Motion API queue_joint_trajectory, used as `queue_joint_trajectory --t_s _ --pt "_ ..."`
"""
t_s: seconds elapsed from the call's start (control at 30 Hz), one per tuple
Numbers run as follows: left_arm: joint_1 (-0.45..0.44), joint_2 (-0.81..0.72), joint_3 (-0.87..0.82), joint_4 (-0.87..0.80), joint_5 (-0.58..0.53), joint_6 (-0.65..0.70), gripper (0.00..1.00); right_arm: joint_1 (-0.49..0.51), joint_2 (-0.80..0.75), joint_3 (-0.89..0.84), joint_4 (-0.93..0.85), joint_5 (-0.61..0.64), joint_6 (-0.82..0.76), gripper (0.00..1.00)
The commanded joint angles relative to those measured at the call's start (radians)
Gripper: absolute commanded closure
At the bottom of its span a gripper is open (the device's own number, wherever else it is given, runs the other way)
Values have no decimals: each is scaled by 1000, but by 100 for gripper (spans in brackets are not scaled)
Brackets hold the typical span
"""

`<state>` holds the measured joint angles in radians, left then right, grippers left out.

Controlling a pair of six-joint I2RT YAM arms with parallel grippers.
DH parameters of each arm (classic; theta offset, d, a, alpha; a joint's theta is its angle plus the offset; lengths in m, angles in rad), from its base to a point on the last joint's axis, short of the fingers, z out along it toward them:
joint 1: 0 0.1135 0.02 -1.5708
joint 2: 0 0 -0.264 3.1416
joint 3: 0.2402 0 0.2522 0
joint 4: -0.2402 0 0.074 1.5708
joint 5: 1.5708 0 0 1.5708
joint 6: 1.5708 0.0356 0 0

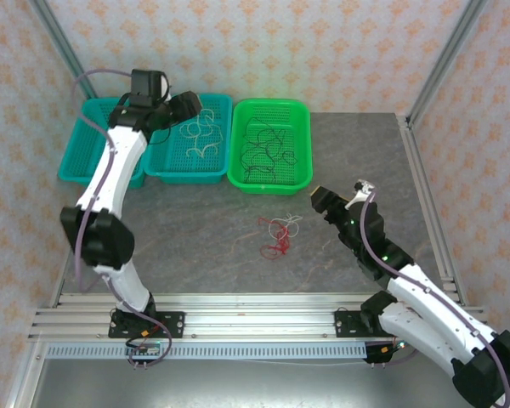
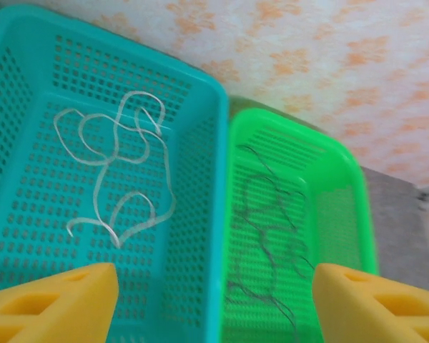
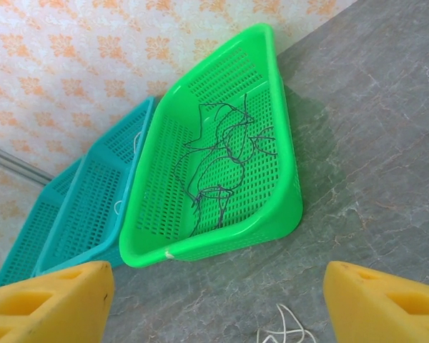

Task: Untangle the cables

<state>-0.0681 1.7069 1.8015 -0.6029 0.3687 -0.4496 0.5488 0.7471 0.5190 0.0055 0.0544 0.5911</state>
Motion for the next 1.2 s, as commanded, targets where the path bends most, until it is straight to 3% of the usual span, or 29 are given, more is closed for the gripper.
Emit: queue_joint_trajectory --t_s 0.0,0.17,0.3,0.47,0.63,0.77,0.93,1.1,1.17 --pt "-55 -184 -145 157 113 -46 29 -4 12 -10 8 35 3 22" --pt "-276 -379 -358 154 88 76 30 -4 64 -19 -21 11 6 22" --pt "-468 -440 -497 149 48 118 30 -3 102 -4 -66 30 7 22" --pt "-673 -393 -634 249 23 82 30 -8 98 -8 -139 155 47 20" --pt "-808 -215 -581 259 -46 104 30 -18 42 -50 -199 214 110 20" --pt "-860 -71 -507 272 -219 140 30 -18 -31 -91 -222 246 165 20" --pt "-869 103 -394 242 -327 227 29 -18 -113 -125 -244 269 199 21" --pt "-866 231 -331 226 -337 266 30 -19 -158 -131 -260 289 197 21" --pt "-867 245 -332 245 -336 269 42 -19 -159 -132 -239 278 186 21"
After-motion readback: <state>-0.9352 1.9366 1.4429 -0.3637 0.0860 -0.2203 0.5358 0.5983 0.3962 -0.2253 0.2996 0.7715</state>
